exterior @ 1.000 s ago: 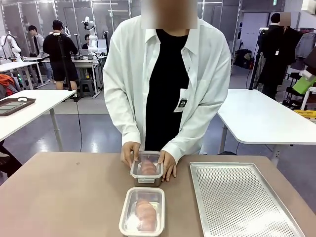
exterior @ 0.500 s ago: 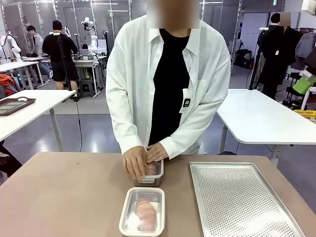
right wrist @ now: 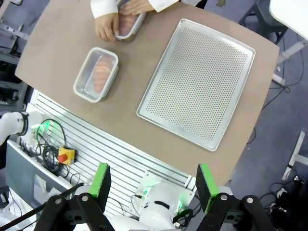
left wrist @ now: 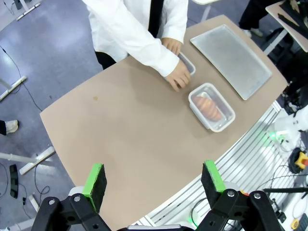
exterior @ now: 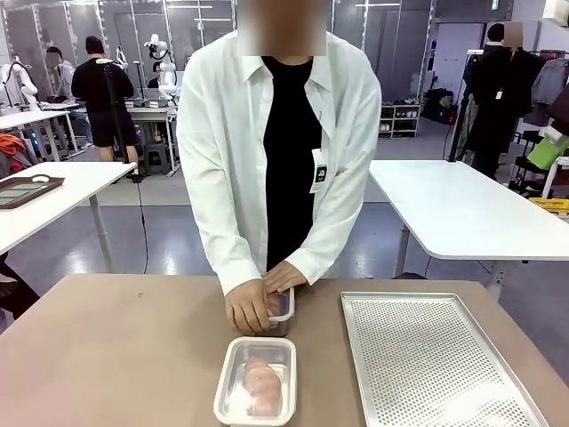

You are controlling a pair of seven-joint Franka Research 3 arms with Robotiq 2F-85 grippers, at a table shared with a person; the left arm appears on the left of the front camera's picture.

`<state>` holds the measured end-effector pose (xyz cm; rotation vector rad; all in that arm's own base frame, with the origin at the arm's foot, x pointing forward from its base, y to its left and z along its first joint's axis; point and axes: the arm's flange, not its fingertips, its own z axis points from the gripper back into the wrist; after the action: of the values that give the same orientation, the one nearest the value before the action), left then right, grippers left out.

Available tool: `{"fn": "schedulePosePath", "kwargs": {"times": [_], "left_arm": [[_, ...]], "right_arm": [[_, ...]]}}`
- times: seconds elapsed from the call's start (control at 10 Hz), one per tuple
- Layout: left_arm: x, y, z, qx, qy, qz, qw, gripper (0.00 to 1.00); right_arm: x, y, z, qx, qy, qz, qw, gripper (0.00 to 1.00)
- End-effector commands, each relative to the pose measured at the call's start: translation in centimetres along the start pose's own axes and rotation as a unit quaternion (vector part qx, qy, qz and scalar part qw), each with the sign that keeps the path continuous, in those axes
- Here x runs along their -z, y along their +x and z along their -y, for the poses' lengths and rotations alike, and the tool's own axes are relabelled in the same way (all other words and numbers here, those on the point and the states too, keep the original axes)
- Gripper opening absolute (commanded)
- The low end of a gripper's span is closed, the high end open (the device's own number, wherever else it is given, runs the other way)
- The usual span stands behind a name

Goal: Place the bread into the airtight container.
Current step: Pick up a Butter Roll and place it into an empty Airtight Container.

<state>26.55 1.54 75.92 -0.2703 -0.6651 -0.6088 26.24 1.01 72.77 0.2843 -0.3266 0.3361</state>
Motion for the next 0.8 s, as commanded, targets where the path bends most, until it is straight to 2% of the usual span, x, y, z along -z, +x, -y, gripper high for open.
{"fn": "schedulePosePath", "kwargs": {"times": [0.0, 0.7], "left_arm": [[-0.09, 0.10, 0.01, 0.008, -0.003, 0.000, 1.000, 1.00], [-0.09, 0.10, 0.01, 0.008, -0.003, 0.000, 1.000, 1.00]], "right_arm": [[-0.16, 0.24, 0.21, -0.008, 0.002, -0.002, 1.000, 0.89], [-0.16, 0.24, 0.21, -0.008, 0.002, -0.002, 1.000, 0.89]]}}
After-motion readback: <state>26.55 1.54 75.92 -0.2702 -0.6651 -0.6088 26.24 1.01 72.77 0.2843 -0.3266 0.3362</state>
